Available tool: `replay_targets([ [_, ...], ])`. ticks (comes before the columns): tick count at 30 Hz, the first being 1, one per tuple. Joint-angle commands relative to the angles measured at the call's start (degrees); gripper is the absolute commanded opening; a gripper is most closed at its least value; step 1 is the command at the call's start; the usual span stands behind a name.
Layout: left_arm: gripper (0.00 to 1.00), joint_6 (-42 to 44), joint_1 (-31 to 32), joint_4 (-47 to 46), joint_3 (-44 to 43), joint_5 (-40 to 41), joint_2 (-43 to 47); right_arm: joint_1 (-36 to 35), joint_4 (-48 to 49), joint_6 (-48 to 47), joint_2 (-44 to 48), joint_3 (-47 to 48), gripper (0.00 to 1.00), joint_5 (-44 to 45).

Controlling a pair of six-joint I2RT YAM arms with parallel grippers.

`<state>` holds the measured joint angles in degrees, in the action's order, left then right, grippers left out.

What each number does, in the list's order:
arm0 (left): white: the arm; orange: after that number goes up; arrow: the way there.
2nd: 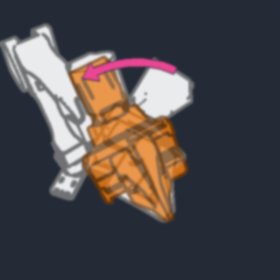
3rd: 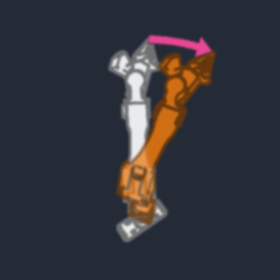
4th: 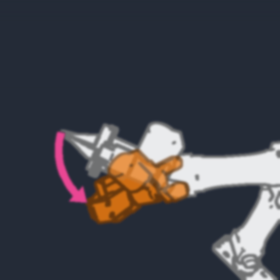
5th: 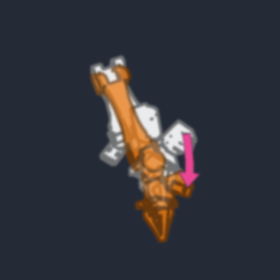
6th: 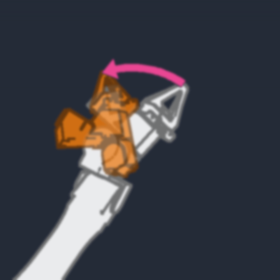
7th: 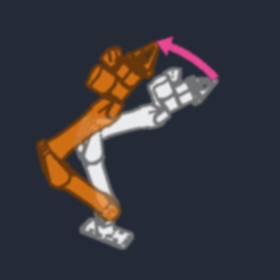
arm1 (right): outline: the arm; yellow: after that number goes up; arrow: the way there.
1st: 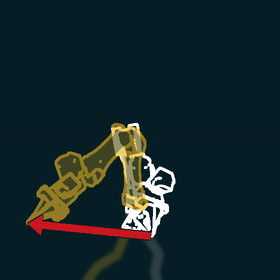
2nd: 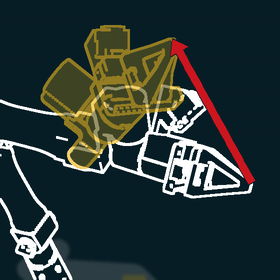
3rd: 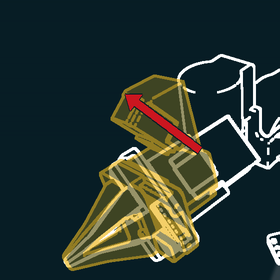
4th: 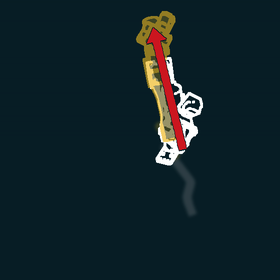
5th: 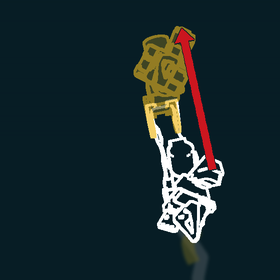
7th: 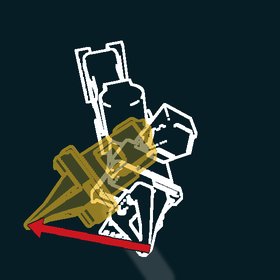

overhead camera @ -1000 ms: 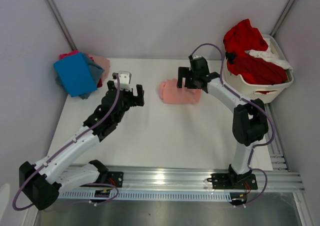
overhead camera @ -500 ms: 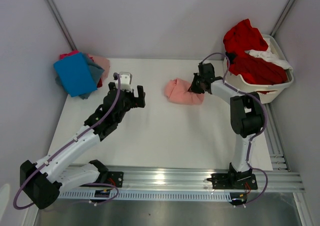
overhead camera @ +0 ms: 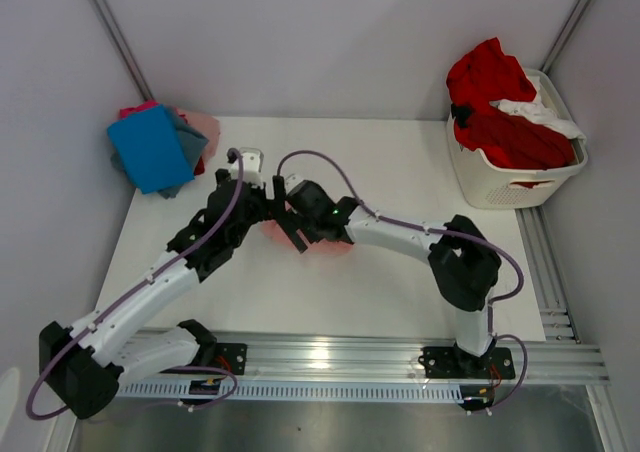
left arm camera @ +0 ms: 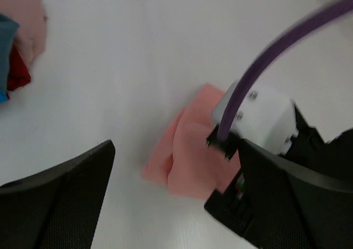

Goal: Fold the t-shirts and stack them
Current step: Flatten out the tshirt

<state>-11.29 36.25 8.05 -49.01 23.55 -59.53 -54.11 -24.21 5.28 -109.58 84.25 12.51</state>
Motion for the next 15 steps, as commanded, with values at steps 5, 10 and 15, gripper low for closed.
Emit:
replay_targets([
  [5, 0.97, -1.37, 0.14, -1.2, -1.61, -1.32, -0.42, 0.38, -3.05, -5.56, 2.51, -0.12, 0.99, 3.13],
  [10, 0.97, -1.54, 0.14, -1.37, -0.47, -0.79, 0.46, 11.55, 0.48, 6.74, 6.04, -3.12, 0.99, 4.1],
  [15, 0.97, -1.63, 0.14, -1.55, 0.06, 0.18, 0.99, 21.75, 6.79, 15.72, 9.11, -9.96, 0.98, -6.76],
])
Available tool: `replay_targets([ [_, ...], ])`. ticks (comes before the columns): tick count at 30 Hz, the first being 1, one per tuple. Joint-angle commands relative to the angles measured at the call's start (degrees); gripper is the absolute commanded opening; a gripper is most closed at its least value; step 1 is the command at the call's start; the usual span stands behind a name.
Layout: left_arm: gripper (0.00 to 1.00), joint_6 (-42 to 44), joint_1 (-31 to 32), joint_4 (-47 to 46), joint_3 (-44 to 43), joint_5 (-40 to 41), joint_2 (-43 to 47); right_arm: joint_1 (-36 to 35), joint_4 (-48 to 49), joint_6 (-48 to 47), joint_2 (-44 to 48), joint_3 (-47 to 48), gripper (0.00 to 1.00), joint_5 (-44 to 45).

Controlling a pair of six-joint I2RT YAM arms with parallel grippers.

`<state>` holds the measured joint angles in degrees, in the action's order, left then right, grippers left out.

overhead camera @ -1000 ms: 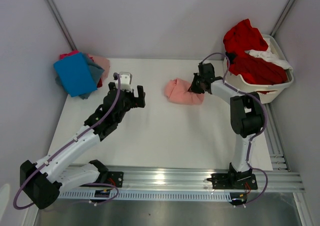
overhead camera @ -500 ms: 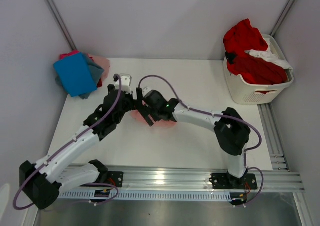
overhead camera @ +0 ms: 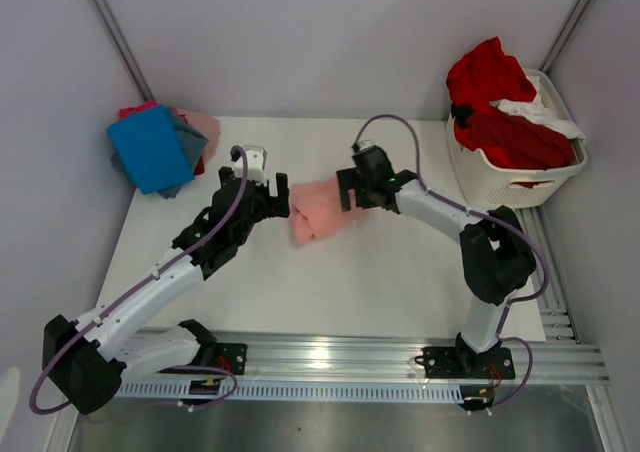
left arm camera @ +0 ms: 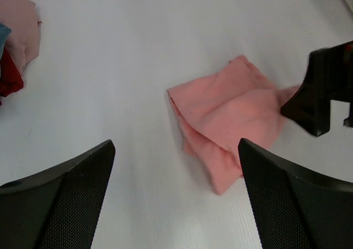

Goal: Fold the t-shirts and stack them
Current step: Flatten out the tshirt

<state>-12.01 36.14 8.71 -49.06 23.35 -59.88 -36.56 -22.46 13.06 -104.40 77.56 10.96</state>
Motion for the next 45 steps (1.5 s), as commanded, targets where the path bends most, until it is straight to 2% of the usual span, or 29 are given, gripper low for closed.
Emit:
replay_targets([
  [1, 0.97, -1.0, 0.33, -2.21, 0.02, 0.55, 1.34, 6.91, 8.36, 10.47, 5.59, -6.51, 0.98, -7.34],
  [3, 0.97, -1.17, 0.25, -2.21, 0.19, 1.43, 1.52, 9.82, 12.33, 13.38, 7.27, -9.87, 0.97, -13.65],
  [4, 0.97, -1.26, 0.25, -2.12, 0.1, 1.69, 1.43, 11.32, 16.96, 14.96, 8.32, -11.71, 0.96, -20.47],
  [7, 0.97, -1.44, 0.25, -2.21, 0.28, 1.96, 0.82, 15.63, 24.54, 19.89, 8.34, -16.56, 0.93, -32.36],
  [13, 0.96, -4.16, -0.81, -1.86, 0.37, 0.29, -2.08, 15.11, 18.25, 17.7, 4.47, -13.14, 0.75, -29.69],
  [17, 0.96, -9.6, -4.75, 0.43, -1.04, -4.87, -6.12, 15.11, 19.55, 17.53, 5.78, -13.75, 0.63, -29.06],
  [20, 0.96, -13.91, -9.41, 0.61, -2.44, -14.36, -10.59, 14.94, 24.28, 17.7, 8.42, -15.5, 0.64, -33.54],
  [22, 0.96, -19.43, -12.57, 3.66, -6.12, -19.72, -15.16, 14.15, 27.37, 18.14, 9.91, -16.64, 0.67, -36.35],
  [23, 0.95, -21.02, -15.2, 7.42, -11.27, -25.32, -20.58, 13.62, 27.9, 18.32, 10.27, -16.83, 0.71, -37.32],
  [26, 0.95, -23.06, -17.33, 7.91, -15.87, -31.43, -28.68, 11.16, 29.14, 17.62, 10.53, -16.91, 0.77, -40.05],
  [30, 0.97, -25.51, -17.59, 5.79, -20.1, -41.34, -35.12, 7.38, 26.69, 15.16, 9.04, -15.69, 0.81, -39.26],
  [35, 0.97, -30.87, -20.14, 5.54, -24.16, -48.39, -43.47, 3.6, 22.46, 12.35, 3.87, -11.39, 0.79, -35.93],
  [41, 0.97, -33.52, -21.64, 3.33, -24.59, -51.04, -47.35, 0.08, 19.74, 10.94, 0.08, -7.87, 0.69, -30.31],
  [45, 0.97, -35.62, -22.51, 1.23, -22.14, -52.1, -46.74, -1.85, 19.12, 10.41, -2.21, -7.51, 0.65, -24.69],
])
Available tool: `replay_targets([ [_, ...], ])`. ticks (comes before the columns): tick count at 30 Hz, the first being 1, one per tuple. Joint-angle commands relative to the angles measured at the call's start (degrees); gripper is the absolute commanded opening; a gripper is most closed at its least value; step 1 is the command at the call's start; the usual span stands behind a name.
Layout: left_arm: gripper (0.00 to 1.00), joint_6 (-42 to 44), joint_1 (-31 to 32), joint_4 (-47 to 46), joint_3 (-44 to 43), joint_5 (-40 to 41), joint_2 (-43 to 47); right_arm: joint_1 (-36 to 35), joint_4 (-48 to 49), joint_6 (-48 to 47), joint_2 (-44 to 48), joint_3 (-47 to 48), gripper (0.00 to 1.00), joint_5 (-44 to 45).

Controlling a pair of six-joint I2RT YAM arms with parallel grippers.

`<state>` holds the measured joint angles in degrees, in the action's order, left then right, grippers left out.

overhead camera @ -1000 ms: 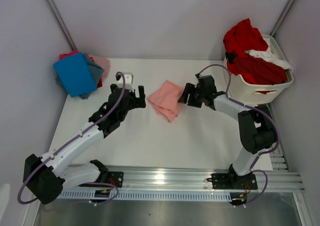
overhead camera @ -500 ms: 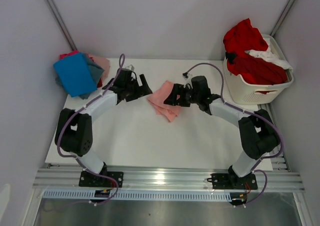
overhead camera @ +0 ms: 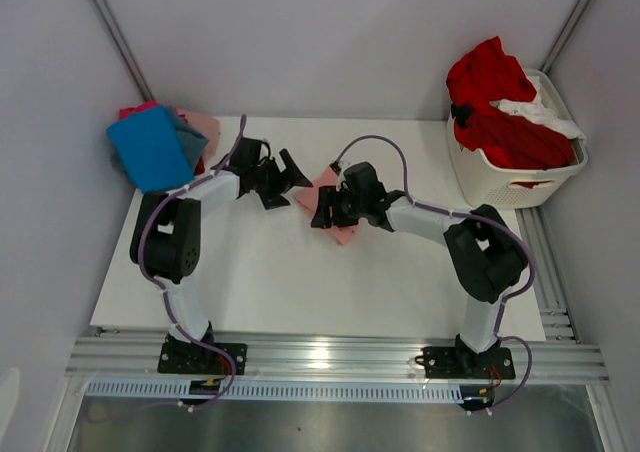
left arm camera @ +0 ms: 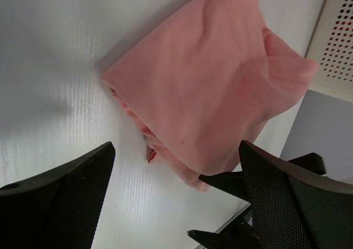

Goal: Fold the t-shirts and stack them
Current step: Flatten out the tshirt

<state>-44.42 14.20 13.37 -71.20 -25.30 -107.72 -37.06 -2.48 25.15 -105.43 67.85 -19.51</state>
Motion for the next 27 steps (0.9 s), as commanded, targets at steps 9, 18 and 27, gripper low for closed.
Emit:
replay_targets([
  [9, 0.97, -4.79, -4.53, -6.51, 5.37, -3.44, 4.27, -5.48, -4.46, -3.17, -4.87, 3.07, 0.52, 15.63],
  [18, 0.97, -6.29, -5.41, -9.93, 8.96, -3.97, 5.68, -10.39, -6.93, -7.56, -4.44, 4.48, 0.52, 28.55],
  [27, 0.97, -9.1, -5.49, -20.74, 14.95, -7.22, 7.35, -16.37, -6.48, -20.74, 4.26, -0.26, 0.55, 35.4],
])
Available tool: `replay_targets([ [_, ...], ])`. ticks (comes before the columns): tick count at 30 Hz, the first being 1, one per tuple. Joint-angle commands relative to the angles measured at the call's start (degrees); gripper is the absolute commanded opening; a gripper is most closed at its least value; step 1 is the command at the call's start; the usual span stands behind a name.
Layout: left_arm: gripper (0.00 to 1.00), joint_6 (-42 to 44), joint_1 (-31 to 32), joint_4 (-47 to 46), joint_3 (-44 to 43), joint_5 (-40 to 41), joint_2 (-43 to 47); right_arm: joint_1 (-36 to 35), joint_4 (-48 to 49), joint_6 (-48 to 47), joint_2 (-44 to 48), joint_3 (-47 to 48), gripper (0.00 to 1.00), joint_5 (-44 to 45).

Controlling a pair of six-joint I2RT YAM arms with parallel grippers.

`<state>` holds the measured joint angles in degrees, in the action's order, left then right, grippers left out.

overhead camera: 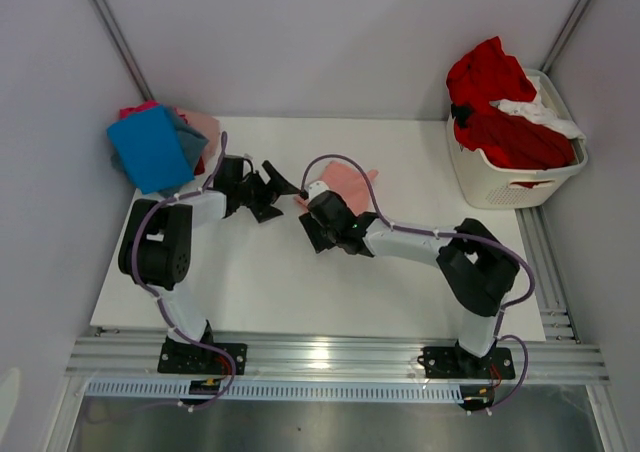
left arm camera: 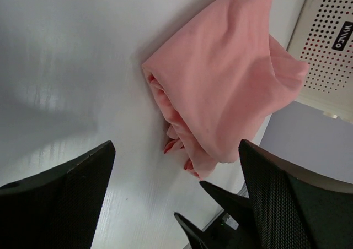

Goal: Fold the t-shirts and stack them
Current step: Flatten out the tshirt

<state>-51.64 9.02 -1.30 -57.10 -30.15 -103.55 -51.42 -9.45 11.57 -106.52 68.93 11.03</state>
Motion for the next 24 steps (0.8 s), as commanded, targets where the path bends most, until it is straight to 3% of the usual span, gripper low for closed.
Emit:
replay_targets([
  [1, 0.97, -1.89, -0.4, -6.26, 0.85, -2.54, 3.18, -3.32, 0.14, -9.27, 7.1, -2.56, 0.56, 5.84],
  [8, 0.97, -2.24, -0.49, -6.96, 0.41, -3.33, 2.3, -6.68, -4.51, -14.73, 5.2, -2.31, 0.55, 20.16],
  [20, 0.97, -2.24, -1.9, -8.1, 2.17, -3.33, 3.0, -6.06, -2.24, -17.46, -5.36, 0.68, 0.49, 28.6],
  [23, 0.97, -2.06, -1.98, -8.1, 2.34, -3.25, 3.35, -5.54, -2.59, -17.55, -7.65, 2.44, 0.29, 31.16],
  [24, 0.97, -1.98, -1.9, -8.1, 2.35, -3.25, 3.35, -5.45, -2.85, -17.38, -8.0, 2.7, 0.11, 32.12],
])
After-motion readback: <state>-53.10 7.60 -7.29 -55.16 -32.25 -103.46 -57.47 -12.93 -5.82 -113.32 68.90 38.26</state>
